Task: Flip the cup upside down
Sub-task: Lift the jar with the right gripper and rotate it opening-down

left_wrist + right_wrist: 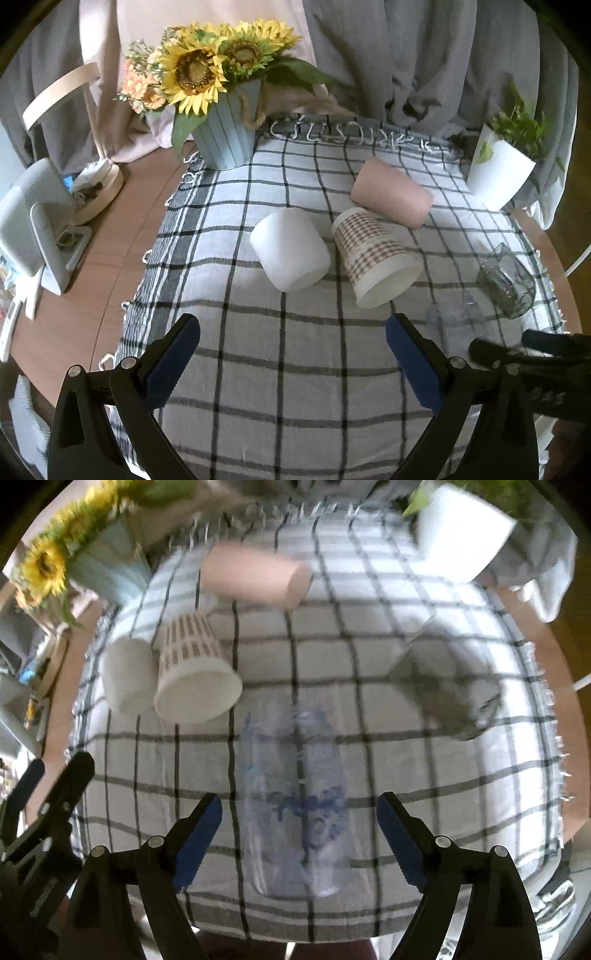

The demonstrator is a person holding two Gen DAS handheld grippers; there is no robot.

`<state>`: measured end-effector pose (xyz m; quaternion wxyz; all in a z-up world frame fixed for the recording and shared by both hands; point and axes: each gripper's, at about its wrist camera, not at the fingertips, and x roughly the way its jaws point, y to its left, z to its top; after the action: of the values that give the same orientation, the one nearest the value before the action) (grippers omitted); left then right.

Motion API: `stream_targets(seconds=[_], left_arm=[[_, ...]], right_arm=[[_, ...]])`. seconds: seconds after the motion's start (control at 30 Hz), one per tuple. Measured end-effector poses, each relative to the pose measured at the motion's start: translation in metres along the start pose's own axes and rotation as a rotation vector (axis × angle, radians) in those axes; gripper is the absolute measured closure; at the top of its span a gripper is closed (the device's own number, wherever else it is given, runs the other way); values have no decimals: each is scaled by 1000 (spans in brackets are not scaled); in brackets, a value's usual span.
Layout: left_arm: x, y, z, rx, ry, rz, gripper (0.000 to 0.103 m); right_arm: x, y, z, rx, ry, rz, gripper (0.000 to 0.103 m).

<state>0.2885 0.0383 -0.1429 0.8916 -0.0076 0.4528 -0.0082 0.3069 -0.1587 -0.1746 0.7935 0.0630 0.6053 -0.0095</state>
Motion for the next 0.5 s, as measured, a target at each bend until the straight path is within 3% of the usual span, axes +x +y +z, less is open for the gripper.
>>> stream_targets(seconds=[0.23, 0.5], left_arm=[[-22, -33, -13, 21, 7, -26, 0], [-37, -81, -40, 75, 8, -55, 0]], right_arm=[[-46, -25, -12, 5, -148, 1, 17], [-51, -70, -40, 58, -155, -3, 18]])
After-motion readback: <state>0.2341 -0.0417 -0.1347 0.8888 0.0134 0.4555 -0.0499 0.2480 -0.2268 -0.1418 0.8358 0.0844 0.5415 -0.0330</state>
